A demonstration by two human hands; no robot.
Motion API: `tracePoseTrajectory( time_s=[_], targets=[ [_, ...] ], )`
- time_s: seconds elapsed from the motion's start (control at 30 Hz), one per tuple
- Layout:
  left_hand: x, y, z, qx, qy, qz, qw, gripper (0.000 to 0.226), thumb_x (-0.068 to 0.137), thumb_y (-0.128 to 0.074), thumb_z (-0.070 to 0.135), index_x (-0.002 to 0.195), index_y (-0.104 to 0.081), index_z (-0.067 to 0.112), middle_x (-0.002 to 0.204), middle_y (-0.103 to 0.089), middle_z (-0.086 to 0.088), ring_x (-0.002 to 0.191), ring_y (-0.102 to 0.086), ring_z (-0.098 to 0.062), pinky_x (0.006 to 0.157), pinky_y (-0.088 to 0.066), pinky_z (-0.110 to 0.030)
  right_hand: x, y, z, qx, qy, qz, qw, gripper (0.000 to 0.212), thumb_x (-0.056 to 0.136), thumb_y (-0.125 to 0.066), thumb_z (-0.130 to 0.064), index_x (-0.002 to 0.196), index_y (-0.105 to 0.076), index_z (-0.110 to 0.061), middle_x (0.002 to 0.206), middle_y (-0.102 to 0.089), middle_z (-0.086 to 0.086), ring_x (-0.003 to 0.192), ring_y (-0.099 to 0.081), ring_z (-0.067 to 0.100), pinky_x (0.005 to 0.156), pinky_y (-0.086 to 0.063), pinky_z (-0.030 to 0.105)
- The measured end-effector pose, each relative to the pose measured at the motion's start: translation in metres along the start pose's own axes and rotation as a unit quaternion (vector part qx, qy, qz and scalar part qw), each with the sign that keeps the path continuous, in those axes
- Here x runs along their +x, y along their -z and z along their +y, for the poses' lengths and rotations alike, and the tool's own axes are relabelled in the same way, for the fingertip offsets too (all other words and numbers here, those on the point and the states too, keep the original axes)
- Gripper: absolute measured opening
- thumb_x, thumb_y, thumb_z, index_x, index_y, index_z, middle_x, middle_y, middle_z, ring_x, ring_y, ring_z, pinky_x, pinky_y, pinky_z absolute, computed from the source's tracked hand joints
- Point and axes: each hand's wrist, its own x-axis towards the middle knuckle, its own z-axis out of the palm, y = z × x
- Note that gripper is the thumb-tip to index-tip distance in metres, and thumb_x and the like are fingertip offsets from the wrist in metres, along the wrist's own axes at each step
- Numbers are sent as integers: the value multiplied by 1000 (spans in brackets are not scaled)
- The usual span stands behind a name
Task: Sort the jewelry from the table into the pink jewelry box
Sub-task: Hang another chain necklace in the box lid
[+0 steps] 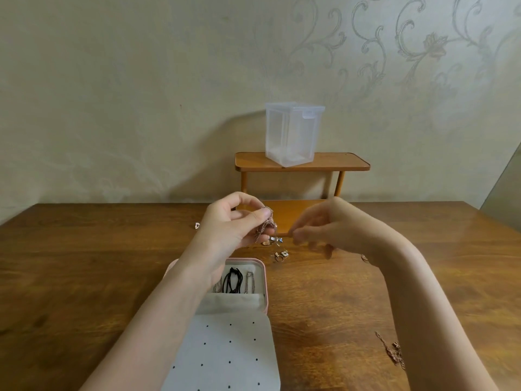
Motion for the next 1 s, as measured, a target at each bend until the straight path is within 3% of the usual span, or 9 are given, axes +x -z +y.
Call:
tracePoseTrajectory(
  time_s=[0.1,0.2,0.47,0.6,0.7,0.77,0.87,0.93,1.0],
  targets=[
    [0,-1,1,18,6,5,1000,4,84,-66,10,85,-62,10,75,-71,-9,67,-68,-16,60,-55,-23,-3,1,-8,87,74,29,993,9,83,-67,-15,85,-74,-11,72,-70,-1,56,-56,-1,53,-47,16],
    [-3,-2,3,15,14,13,1000,3,84,-66,12,83,-62,12,75,-72,-9,62,-68,-15,51,-51,-18,-2,-4,-15,86,107,40,990,6,77,-73,-11,80,-73,-7,63,-66,-4,49,-52,-3,52,-44,13],
    [-4,-5,7,51,-12,55,997,3,86,-62,7,86,-60,7,71,-72,-9,61,-70,-15,50,-53,-21,6,-12,-13,53,100,88,990,10,78,-68,-3,76,-66,-12,64,-65,-1,52,-53,2,54,-46,19],
    [-3,-6,5,111,-35,70,991,8,87,-58,5,89,-54,11,70,-68,-5,46,-57,-3,44,-46,-17,2,-7,-12,86,90,80,989,8,80,-65,-1,78,-65,-9,59,-61,-3,50,-53,0,51,-43,13],
    [0,0,3,155,-36,75,984,7,88,-55,7,87,-56,14,70,-66,-1,47,-51,-1,44,-45,-18,0,-3,-9,120,75,97,985,8,82,-61,-1,82,-66,-6,54,-60,-6,48,-52,0,49,-41,11],
    [0,2,4,152,-32,46,987,9,89,-56,10,89,-63,16,77,-67,0,58,-57,-3,50,-49,-17,-1,0,-8,118,68,107,985,12,85,-58,-2,79,-68,-7,51,-60,-8,46,-52,-2,46,-39,9],
    [-4,-3,5,127,-30,-61,990,14,85,-64,15,98,-69,17,92,-72,0,85,-67,-9,71,-53,-14,-3,0,-10,136,65,89,985,16,88,-59,-6,76,-69,-8,52,-60,-6,47,-51,0,46,-38,12],
    [-6,-7,2,122,-33,-103,987,19,82,-67,15,101,-68,17,93,-73,-2,90,-68,-10,84,-52,-19,-4,0,-11,166,73,69,981,14,89,-60,-10,78,-69,-8,54,-59,-4,49,-48,3,46,-37,13],
    [-6,-8,1,108,-33,-102,988,17,81,-67,16,98,-69,15,89,-74,-5,88,-69,-14,86,-52,-26,-5,0,-11,187,81,54,978,14,89,-59,-12,81,-69,-8,56,-58,-1,51,-47,5,47,-37,13]
  ],
)
